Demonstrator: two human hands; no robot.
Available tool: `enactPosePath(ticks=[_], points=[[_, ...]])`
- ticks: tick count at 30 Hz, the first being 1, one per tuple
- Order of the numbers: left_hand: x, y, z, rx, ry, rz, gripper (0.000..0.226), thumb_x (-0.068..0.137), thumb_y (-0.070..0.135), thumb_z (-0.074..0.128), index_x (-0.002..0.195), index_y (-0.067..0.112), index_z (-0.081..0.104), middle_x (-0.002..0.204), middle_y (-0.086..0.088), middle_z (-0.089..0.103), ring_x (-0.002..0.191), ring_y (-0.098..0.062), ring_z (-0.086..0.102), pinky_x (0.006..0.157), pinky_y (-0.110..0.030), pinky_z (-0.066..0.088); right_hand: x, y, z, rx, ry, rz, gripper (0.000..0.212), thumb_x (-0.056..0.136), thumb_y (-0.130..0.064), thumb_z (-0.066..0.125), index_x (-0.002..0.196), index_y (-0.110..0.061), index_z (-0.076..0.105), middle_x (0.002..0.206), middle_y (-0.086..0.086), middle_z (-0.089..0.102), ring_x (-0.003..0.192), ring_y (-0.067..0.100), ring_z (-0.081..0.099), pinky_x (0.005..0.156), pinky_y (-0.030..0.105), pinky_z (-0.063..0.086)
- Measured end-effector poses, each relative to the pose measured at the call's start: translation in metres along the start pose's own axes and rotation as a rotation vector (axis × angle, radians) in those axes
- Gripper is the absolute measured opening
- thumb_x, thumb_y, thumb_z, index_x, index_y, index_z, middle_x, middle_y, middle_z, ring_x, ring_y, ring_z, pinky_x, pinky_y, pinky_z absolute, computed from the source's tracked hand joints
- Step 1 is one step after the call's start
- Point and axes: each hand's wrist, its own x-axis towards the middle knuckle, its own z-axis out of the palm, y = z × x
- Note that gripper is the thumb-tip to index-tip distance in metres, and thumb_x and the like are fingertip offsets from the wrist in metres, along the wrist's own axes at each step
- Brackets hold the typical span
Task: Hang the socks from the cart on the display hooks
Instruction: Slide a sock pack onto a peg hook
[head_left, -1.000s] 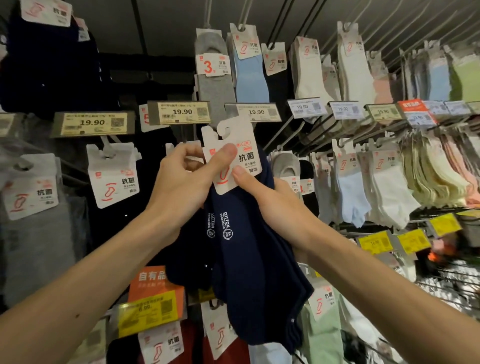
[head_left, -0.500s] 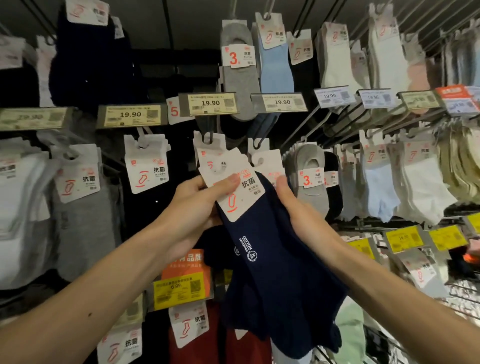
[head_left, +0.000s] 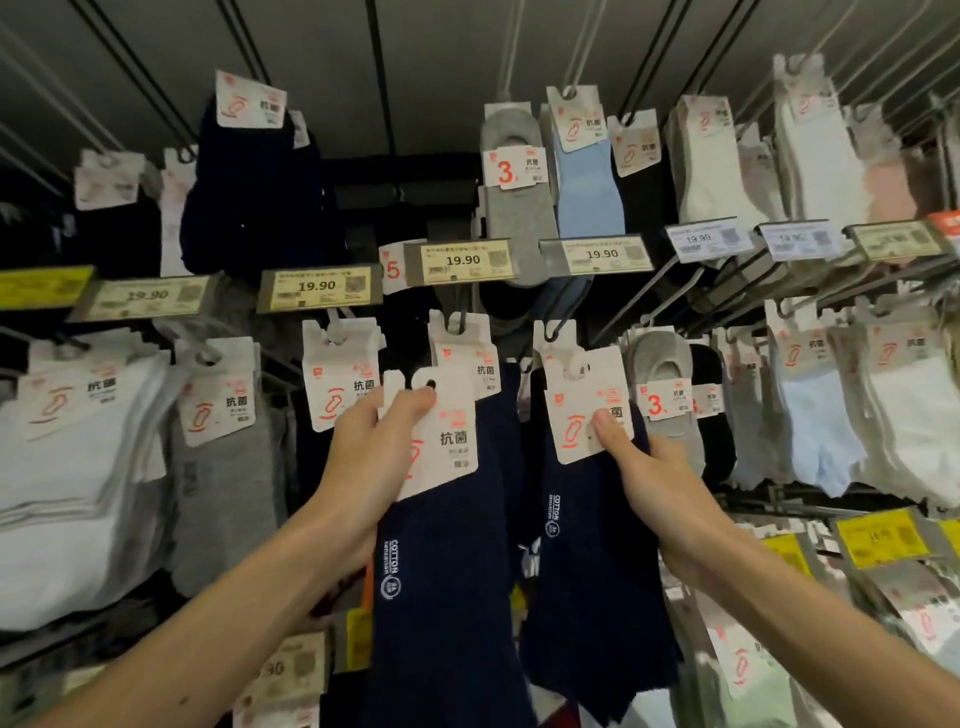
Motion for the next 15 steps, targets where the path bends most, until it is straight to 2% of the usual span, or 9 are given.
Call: enactPosePath(ticks=[2, 4, 6, 8, 10, 13, 15], points=[[0.009, 0.004, 0.001, 0.111, 0.024, 0.054, 0.028, 0.098, 0.036, 0.059, 0.092, 0.010, 0.065, 0.066, 0.003, 0.072, 0.053, -0.007, 0.067, 0.042, -0.016, 0.044, 0.004, -0.010, 0.002, 0.007, -0.004, -0.048, 0.026, 0.099, -0.042, 0.054, 0.103, -0.023, 0.071, 0.092, -0.010, 0.078, 0.086, 0.007, 0.073, 0.070, 0.022, 0.054], [0.021, 0.007, 0.004, 0.163, 0.045, 0.139, 0.019, 0.097, 0.033, 0.061, 0.098, 0.015, 0.067, 0.071, 0.001, 0.074, 0.055, -0.007, 0.069, 0.045, -0.017, 0.047, 0.007, -0.020, 0.005, -0.017, -0.002, -0.098, 0.027, 0.099, -0.042, 0.054, 0.100, -0.022, 0.072, 0.089, -0.010, 0.078, 0.085, 0.008, 0.073, 0.072, 0.025, 0.055], [0.034, 0.012, 0.008, 0.246, 0.083, 0.222, 0.014, 0.098, 0.028, 0.062, 0.111, 0.023, 0.061, 0.077, 0.003, 0.073, 0.060, -0.007, 0.070, 0.050, -0.022, 0.052, 0.009, -0.030, 0.009, -0.037, 0.006, -0.136, 0.029, 0.098, -0.044, 0.054, 0.096, -0.022, 0.072, 0.086, -0.012, 0.078, 0.081, 0.007, 0.074, 0.070, 0.025, 0.054], [0.047, 0.015, 0.012, 0.345, 0.091, 0.293, 0.030, 0.098, 0.027, 0.061, 0.124, 0.037, 0.049, 0.083, 0.003, 0.070, 0.064, -0.009, 0.071, 0.054, -0.027, 0.057, 0.011, -0.035, 0.010, -0.039, 0.003, -0.166, 0.030, 0.098, -0.045, 0.054, 0.095, -0.022, 0.073, 0.088, -0.012, 0.078, 0.080, 0.005, 0.073, 0.072, 0.026, 0.055], [0.060, 0.016, 0.015, 0.433, 0.069, 0.366, 0.039, 0.098, 0.030, 0.060, 0.130, 0.044, 0.042, 0.087, -0.005, 0.071, 0.069, -0.016, 0.071, 0.062, -0.036, 0.060, 0.012, -0.039, 0.011, -0.038, -0.007, -0.189, 0.029, 0.098, -0.045, 0.054, 0.097, -0.023, 0.073, 0.089, -0.012, 0.078, 0.083, 0.006, 0.074, 0.077, 0.029, 0.056], [0.071, 0.018, 0.019, 0.484, 0.044, 0.466, 0.048, 0.096, 0.036, 0.062, 0.131, 0.053, 0.035, 0.103, -0.003, 0.072, 0.085, -0.020, 0.070, 0.080, -0.048, 0.058, 0.013, -0.040, 0.010, -0.046, -0.007, -0.208, 0.030, 0.098, -0.045, 0.054, 0.098, -0.023, 0.074, 0.091, -0.011, 0.078, 0.086, 0.008, 0.074, 0.082, 0.033, 0.057], [0.074, 0.020, 0.021, 0.468, 0.059, 0.502, 0.053, 0.094, 0.037, 0.064, 0.132, 0.055, 0.032, 0.104, -0.003, 0.072, 0.084, -0.023, 0.070, 0.083, -0.052, 0.057, 0.013, -0.041, 0.008, -0.054, 0.001, -0.223, 0.029, 0.098, -0.044, 0.054, 0.097, -0.023, 0.074, 0.090, -0.012, 0.078, 0.086, 0.008, 0.074, 0.083, 0.034, 0.057]])
